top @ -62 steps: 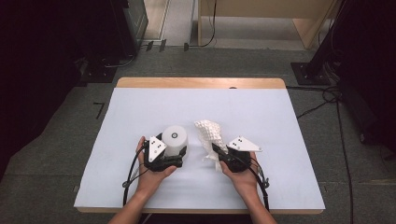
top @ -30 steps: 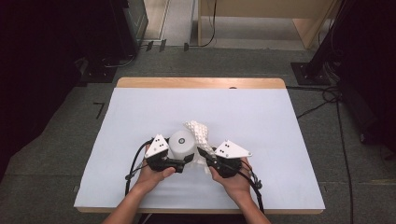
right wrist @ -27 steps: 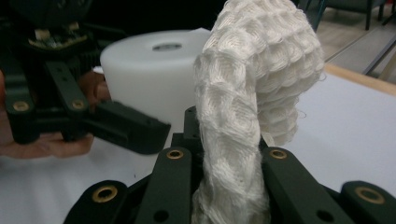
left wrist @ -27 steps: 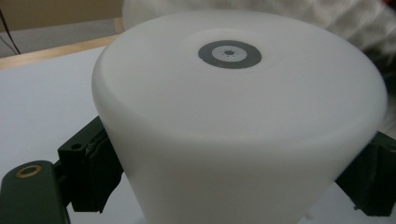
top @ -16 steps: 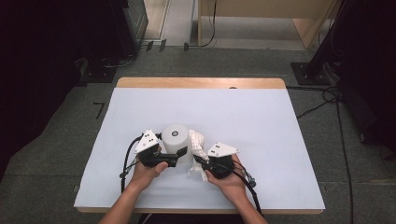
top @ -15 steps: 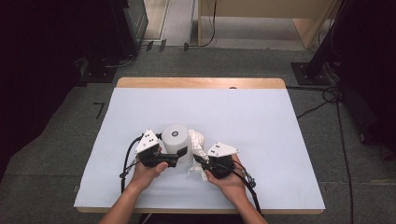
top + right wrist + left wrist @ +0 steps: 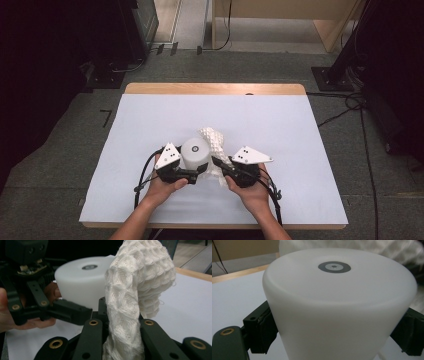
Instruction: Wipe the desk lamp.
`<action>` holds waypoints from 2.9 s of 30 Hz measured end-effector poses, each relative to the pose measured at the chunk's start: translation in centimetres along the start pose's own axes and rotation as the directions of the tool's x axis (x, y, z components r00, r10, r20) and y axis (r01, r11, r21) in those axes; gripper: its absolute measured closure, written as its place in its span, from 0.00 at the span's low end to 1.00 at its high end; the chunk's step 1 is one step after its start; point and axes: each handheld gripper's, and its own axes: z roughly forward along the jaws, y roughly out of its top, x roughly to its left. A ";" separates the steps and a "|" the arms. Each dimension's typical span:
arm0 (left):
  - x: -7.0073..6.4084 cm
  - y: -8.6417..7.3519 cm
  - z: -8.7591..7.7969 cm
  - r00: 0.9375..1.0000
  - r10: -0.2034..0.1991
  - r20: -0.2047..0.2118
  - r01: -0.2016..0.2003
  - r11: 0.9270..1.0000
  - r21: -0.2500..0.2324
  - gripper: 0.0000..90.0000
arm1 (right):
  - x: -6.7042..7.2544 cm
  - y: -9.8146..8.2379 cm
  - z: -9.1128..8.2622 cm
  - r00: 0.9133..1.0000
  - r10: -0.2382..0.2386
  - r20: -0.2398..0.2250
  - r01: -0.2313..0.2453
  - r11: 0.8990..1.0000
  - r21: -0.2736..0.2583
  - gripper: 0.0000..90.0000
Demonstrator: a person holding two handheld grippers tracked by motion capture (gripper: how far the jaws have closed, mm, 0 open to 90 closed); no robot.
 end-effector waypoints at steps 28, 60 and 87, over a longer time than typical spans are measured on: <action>1.2 -2.5 0.3 0.955 0.024 -0.295 -0.010 0.999 0.050 0.07 | -3.9 -1.9 -0.9 0.987 0.124 0.098 -0.125 0.992 0.011 0.88; 5.1 0.4 -4.6 0.967 -0.106 -0.232 0.087 0.992 -0.091 0.10 | -6.0 -1.3 -3.3 0.969 0.166 0.184 -0.157 0.986 -0.062 0.88; 0.0 0.2 -0.4 0.999 -0.009 0.033 0.008 1.000 0.008 0.10 | 0.1 -0.3 0.2 0.998 0.059 -0.004 -0.059 0.998 -0.026 0.88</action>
